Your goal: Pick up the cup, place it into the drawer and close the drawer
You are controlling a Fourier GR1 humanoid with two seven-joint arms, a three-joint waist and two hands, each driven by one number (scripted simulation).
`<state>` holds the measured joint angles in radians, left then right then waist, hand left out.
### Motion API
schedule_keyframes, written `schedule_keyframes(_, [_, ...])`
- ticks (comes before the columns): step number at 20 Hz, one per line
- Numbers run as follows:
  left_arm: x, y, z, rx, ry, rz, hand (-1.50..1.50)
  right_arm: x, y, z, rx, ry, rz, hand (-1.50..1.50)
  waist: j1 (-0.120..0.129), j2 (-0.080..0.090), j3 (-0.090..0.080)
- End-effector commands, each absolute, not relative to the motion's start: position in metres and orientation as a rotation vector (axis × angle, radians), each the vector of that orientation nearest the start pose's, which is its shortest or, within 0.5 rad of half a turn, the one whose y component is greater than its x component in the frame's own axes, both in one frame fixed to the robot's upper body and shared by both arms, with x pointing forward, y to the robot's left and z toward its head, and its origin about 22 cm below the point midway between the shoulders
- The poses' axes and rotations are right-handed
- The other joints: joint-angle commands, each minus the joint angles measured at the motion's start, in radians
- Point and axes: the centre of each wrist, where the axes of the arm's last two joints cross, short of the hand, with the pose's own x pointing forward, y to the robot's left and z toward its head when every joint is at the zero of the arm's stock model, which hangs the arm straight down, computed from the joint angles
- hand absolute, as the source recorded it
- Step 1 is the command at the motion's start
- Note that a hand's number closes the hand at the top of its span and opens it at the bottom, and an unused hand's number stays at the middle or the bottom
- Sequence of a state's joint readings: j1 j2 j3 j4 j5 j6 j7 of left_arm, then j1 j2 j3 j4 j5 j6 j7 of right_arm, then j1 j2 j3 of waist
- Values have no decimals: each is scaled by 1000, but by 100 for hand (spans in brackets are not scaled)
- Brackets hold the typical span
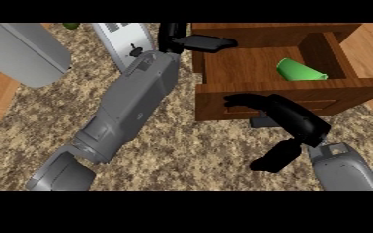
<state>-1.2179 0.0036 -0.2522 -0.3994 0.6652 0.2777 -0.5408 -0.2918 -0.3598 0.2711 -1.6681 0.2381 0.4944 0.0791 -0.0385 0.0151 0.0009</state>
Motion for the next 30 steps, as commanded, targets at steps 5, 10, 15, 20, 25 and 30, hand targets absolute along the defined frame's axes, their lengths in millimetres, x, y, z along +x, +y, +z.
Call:
schedule_keyframes(5, [432,67,89,-348,-1912,61,-150,315,-195,15,-88,-1351,1350,-150,81,-5,0])
schedule_keyframes(10, [430,98,78,-345,-1919,115,-150,350,-216,-10,-143,-1306,1303,150,109,-1,1])
schedule_keyframes(15, [425,103,78,-369,-1911,85,-150,386,-233,6,-174,-1449,1166,150,145,6,4])
schedule_keyframes(20, [426,139,81,-392,-1914,82,-150,412,-257,34,-262,-1528,1045,150,173,10,4])
schedule_keyframes(25, [418,157,65,-390,-1899,58,-150,429,-280,63,-355,-1565,906,150,202,24,5])
schedule_keyframes(30, [416,163,66,-396,-1897,30,-150,438,-298,95,-353,-1580,859,150,233,29,4])
